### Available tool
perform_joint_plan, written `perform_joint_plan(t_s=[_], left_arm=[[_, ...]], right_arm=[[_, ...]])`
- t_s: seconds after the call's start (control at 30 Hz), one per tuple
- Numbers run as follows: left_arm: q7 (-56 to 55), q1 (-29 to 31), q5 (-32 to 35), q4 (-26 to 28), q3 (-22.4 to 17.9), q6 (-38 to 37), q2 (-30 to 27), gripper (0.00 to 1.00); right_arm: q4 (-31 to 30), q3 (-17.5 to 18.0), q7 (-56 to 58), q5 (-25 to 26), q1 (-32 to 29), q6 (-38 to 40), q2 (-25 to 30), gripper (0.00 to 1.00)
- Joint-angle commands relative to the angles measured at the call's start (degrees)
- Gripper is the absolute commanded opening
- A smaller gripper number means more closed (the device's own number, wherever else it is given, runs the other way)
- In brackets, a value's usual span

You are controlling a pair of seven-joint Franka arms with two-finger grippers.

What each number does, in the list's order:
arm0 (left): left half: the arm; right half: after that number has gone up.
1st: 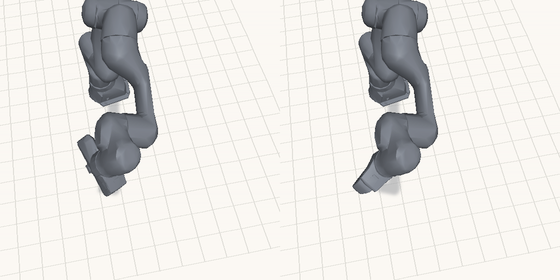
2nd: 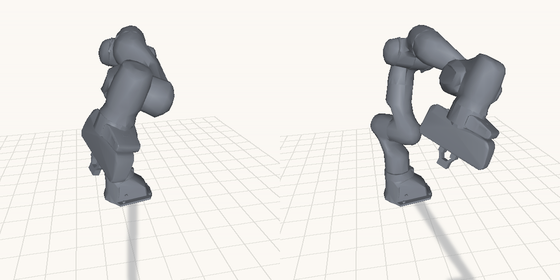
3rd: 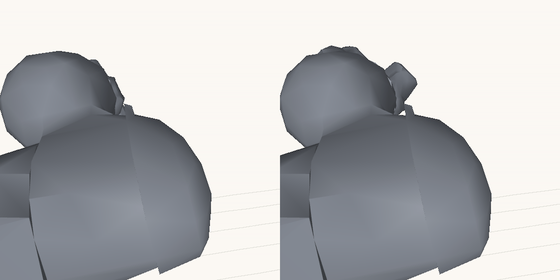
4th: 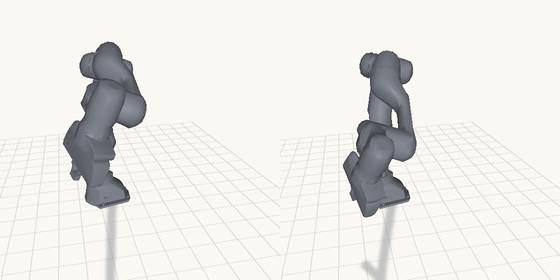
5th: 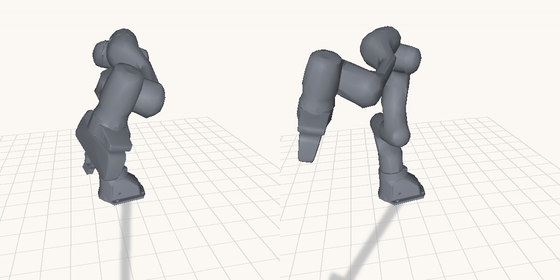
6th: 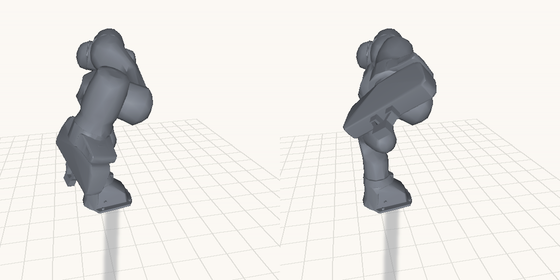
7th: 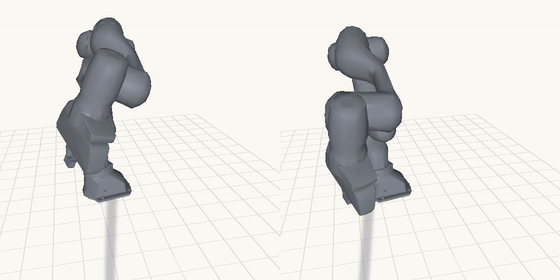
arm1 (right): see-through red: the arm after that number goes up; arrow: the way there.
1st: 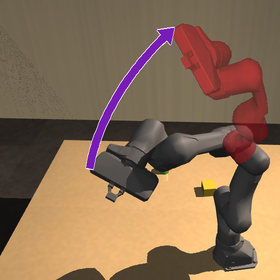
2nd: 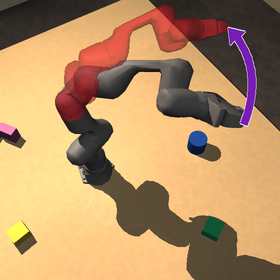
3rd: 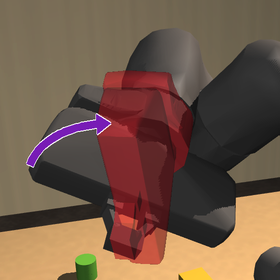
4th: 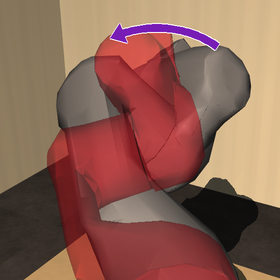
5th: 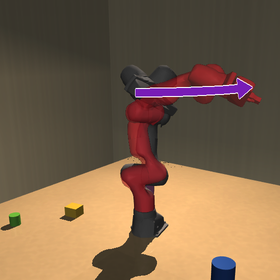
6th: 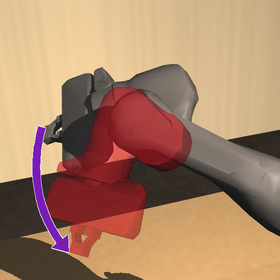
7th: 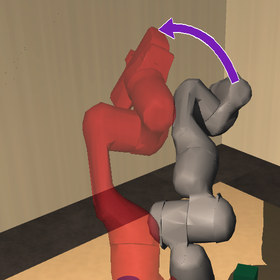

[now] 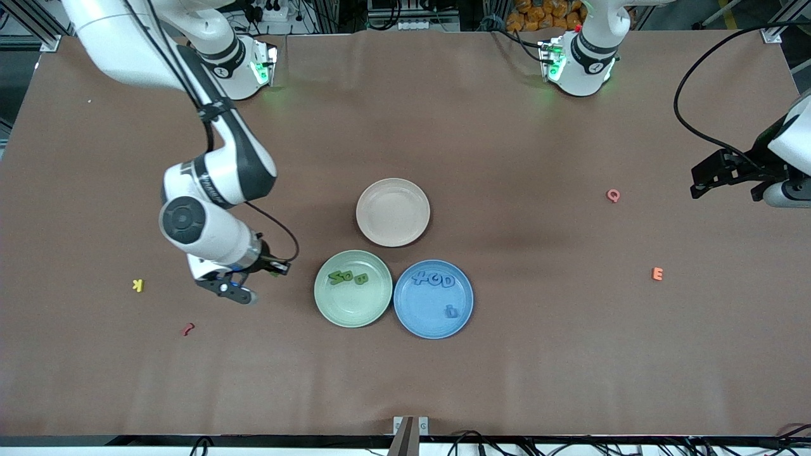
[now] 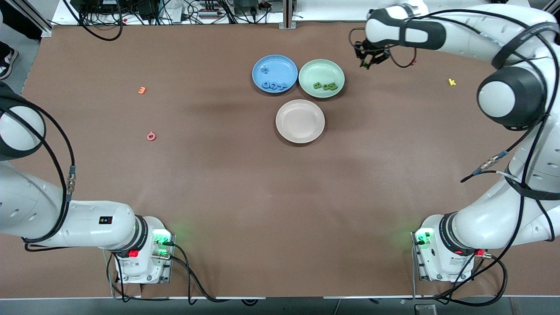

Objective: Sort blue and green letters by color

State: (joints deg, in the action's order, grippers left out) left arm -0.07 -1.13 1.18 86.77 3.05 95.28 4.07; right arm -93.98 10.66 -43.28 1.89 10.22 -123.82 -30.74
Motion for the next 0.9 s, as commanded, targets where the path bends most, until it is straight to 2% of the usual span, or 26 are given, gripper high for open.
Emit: perform_joint_plan(t_s=[0.0, 0.47, 0.8, 0.87], left_arm=[[0.9, 0.2, 1.0, -0.7, 0.4, -1.4, -0.5, 1.00], [1.0, 0.3, 1.4, -0.8, 0.1, -1.4, -0.2, 1.00], [1.1, 0.3, 1.4, -0.8, 0.1, -1.4, -0.1, 1.00], [1.2, 0.3, 1.4, -0.8, 0.1, -1.4, -0.1, 1.00]], right_arm=[[7.5, -0.1, -7.6, -0.7, 4.1, 1.3, -5.2, 0.00], [12.2, -0.3, -15.5, 0.0, 10.0, 0.3, -10.6, 0.00], [15.5, -0.3, -17.4, 0.1, 10.9, -0.1, -13.6, 0.00], [15.5, -0.3, -17.5, 0.1, 10.9, -0.3, -13.8, 0.22]])
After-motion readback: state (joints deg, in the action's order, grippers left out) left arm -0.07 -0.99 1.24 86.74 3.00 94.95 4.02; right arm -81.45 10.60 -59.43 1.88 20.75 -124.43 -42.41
